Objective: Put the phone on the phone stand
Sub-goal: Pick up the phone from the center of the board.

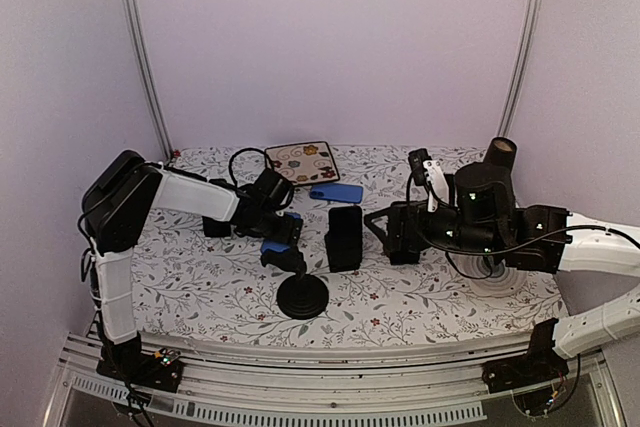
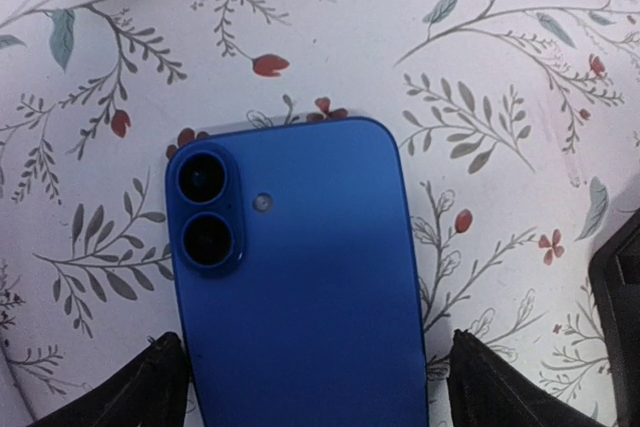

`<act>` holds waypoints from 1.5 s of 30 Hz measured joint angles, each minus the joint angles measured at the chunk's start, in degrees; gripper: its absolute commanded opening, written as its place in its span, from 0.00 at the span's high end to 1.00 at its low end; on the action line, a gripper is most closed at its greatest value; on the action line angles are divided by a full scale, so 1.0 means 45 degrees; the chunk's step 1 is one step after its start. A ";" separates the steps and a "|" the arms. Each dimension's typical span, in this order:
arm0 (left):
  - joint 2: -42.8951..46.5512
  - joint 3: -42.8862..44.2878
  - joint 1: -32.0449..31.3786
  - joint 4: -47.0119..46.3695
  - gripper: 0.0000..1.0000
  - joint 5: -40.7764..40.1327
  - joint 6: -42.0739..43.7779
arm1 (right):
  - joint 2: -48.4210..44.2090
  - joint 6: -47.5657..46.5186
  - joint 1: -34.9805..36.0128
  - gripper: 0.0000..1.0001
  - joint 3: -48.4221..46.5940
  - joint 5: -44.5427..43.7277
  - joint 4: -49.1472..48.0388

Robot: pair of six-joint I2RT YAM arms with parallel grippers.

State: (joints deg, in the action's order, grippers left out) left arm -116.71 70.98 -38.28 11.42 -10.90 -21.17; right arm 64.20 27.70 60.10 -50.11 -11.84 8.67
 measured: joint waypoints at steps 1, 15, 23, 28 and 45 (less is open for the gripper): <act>-0.0024 0.0024 0.0000 -0.0005 0.10 -0.0015 0.0019 | 0.0000 0.0000 0.0000 0.01 0.0010 -0.0005 -0.0005; -0.0189 0.0243 0.0039 -0.0015 0.43 -0.0107 0.0175 | 0.0000 0.0039 0.0000 0.01 0.0010 -0.0010 -0.0015; -0.0107 0.0243 0.0039 0.0068 0.44 -0.0097 0.0272 | 0.0000 0.0039 0.0000 0.01 0.0010 -0.0010 -0.0019; 0.0248 0.0024 0.0034 0.0306 0.44 -0.0015 0.0364 | 0.0073 0.0039 0.0000 0.01 0.0000 -0.0005 -0.0024; 0.2705 -0.0685 0.0029 0.0277 0.44 -0.0335 0.0690 | 0.1219 0.0325 -0.0301 0.01 -0.0913 0.0651 -0.0311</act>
State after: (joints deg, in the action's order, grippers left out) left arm -104.53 67.90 -38.15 12.67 -12.40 -18.06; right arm 69.69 29.17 58.74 -54.22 -8.91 7.27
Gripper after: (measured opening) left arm 0.712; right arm 0.989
